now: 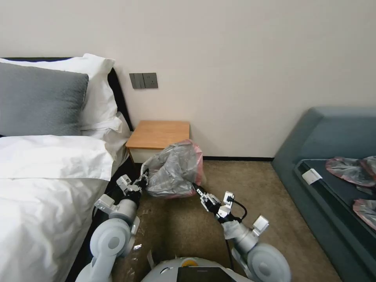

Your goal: Pick up the garbage bag from the table and place it over the trash can.

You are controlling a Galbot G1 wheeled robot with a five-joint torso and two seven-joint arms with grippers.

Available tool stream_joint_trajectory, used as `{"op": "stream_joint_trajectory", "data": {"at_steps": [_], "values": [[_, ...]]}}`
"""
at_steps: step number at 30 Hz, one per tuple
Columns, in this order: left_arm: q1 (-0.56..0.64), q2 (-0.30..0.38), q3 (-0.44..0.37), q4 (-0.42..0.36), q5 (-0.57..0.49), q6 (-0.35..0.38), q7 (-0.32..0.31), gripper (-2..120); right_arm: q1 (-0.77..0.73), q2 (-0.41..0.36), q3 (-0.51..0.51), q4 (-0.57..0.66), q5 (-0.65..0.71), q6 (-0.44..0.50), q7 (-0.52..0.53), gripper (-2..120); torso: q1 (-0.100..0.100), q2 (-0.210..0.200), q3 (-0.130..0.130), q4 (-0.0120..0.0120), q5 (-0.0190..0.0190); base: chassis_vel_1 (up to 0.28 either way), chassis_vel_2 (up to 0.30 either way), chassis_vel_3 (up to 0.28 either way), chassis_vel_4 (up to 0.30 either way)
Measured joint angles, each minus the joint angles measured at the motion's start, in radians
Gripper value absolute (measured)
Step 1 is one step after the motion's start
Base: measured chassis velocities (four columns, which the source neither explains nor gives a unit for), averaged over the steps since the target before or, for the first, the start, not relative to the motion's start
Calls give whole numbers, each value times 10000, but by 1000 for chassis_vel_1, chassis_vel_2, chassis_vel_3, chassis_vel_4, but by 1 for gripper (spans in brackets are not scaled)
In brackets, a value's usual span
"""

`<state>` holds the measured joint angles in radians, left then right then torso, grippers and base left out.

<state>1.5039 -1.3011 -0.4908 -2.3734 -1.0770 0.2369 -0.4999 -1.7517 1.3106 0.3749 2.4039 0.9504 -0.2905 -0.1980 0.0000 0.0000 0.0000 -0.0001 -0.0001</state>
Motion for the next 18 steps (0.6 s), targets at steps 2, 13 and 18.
{"op": "stream_joint_trajectory", "data": {"at_steps": [2, 13, 18], "values": [[-3, 6, 43, 34, 427, -88, 39, 8, -480, -16, 52, 301, -314, 342, -2, 39, 0, 0, 0, 0, 0, 0, 0, 0, 0], [8, 63, 166, 302, 1817, -424, 517, 8, 269, 236, 685, 996, -1416, 592, 812, 78, 0, 0, 0, -2, 1, 0, 0, 0, 0], [68, 38, 247, 186, 2153, -503, 691, 8, 2288, -68, 659, 668, -1767, 556, 1189, 97, 0, 0, 0, 3, 0, 0, 0, 0, 0]]}}
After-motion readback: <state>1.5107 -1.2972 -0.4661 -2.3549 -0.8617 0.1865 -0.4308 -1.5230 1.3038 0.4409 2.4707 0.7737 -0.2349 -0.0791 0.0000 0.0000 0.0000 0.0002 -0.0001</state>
